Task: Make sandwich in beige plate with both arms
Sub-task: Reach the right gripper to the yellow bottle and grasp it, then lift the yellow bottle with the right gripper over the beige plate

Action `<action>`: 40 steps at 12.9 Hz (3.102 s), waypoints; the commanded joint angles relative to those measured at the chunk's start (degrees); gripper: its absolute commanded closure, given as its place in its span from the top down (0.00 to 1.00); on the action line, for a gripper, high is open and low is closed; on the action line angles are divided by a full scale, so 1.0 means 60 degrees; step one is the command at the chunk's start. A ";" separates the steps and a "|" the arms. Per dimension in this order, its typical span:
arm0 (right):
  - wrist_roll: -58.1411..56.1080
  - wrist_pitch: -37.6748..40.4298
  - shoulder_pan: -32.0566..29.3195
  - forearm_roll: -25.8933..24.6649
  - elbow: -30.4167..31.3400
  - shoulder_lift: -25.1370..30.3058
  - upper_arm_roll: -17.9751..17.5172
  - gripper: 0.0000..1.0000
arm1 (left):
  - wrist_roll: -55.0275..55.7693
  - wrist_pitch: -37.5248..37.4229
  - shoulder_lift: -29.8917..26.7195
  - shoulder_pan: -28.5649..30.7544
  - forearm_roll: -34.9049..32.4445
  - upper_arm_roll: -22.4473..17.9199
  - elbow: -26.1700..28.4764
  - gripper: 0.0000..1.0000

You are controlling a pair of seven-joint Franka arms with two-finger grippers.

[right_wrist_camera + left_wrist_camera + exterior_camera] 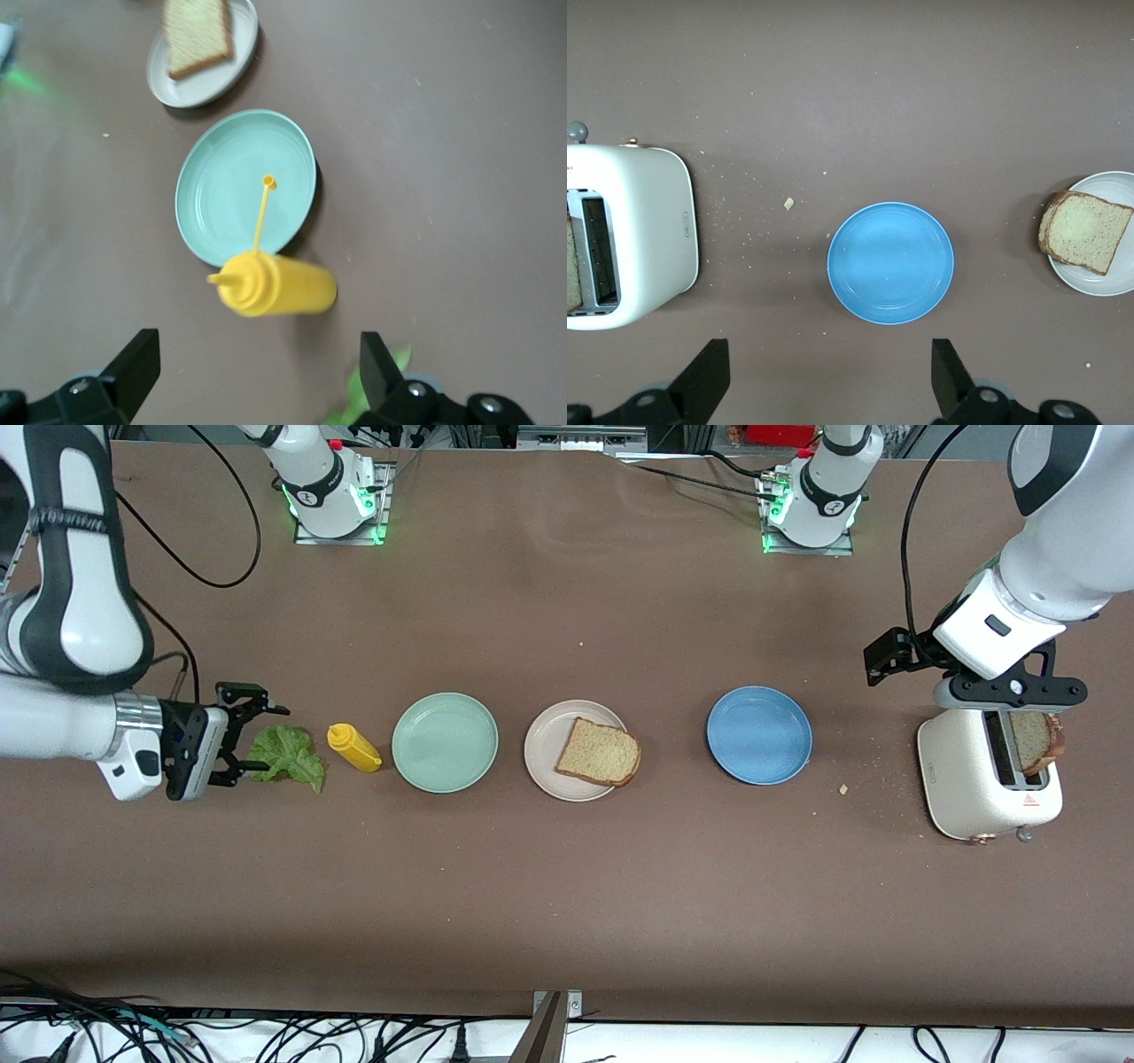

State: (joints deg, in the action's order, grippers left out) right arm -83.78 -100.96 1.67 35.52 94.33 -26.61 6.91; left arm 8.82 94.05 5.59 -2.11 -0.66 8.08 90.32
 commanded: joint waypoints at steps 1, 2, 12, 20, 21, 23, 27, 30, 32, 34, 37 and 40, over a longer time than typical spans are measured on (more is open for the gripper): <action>-0.2086 0.0010 -0.0380 0.1051 -0.0414 -0.0940 -0.0126 1.00 | 0.0083 -0.0236 0.0065 0.0029 0.0110 0.0015 -0.0244 1.00; -0.2410 0.0010 -0.0555 0.1082 -0.0415 -0.1101 -0.0141 1.00 | 0.0083 -0.0236 0.0065 0.0015 0.0110 0.0015 -0.0258 1.00; -0.8049 -0.0019 -0.0820 0.2280 0.0609 -0.2171 -0.0126 1.00 | 0.0083 -0.0250 0.0065 0.0044 0.0124 0.0015 -0.0258 1.00; -0.8273 -0.0399 -0.0747 0.3221 0.0815 -0.2714 -0.0170 1.00 | 0.0083 -0.0250 0.0065 0.0044 0.0154 0.0015 -0.0258 1.00; -0.8273 -0.0502 -0.0747 0.3235 0.0859 -0.2714 -0.0199 1.00 | 0.0083 -0.0250 0.0065 0.0044 0.0154 0.0015 -0.0258 1.00; -0.8273 -0.0649 -0.0485 0.3454 0.0933 -0.2699 -0.0199 1.00 | 0.0083 -0.0250 0.0065 0.0029 0.0154 0.0015 -0.0258 1.00; -0.8258 -0.0971 -0.0103 0.3879 0.1080 -0.2655 -0.0199 1.00 | 0.0083 -0.0250 0.0065 0.0029 0.0168 0.0015 -0.0258 1.00; -0.8127 -0.1059 -0.0103 0.3880 0.1080 -0.2524 -0.0185 0.27 | 0.0083 -0.0250 0.0065 0.0029 0.0168 0.0015 -0.0258 1.00; -0.8068 -0.1336 -0.0088 0.3648 0.1007 -0.2378 -0.0185 0.00 | 0.0098 -0.0250 0.0065 0.0029 0.0168 0.0015 -0.0258 1.00; -0.7022 -0.1877 0.0101 0.2743 0.0992 -0.1838 -0.0185 0.00 | 0.0083 -0.0250 0.0065 0.0044 0.0168 0.0015 -0.0244 1.00; -0.3420 -0.1997 0.0890 -0.0185 0.1036 -0.0696 -0.0185 0.00 | 0.0083 -0.0250 0.0065 0.0029 0.0168 0.0015 -0.0244 1.00; -0.1349 -0.2011 0.1609 -0.1201 0.0963 -0.0356 -0.0170 0.00 | 0.0083 -0.0250 0.0065 0.0029 0.0168 0.0015 -0.0244 1.00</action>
State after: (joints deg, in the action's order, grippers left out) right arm -97.65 -112.04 8.95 31.34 98.67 -30.51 5.58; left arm 8.82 93.79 5.59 -2.10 -0.66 8.09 90.26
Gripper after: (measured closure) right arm 0.749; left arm 0.000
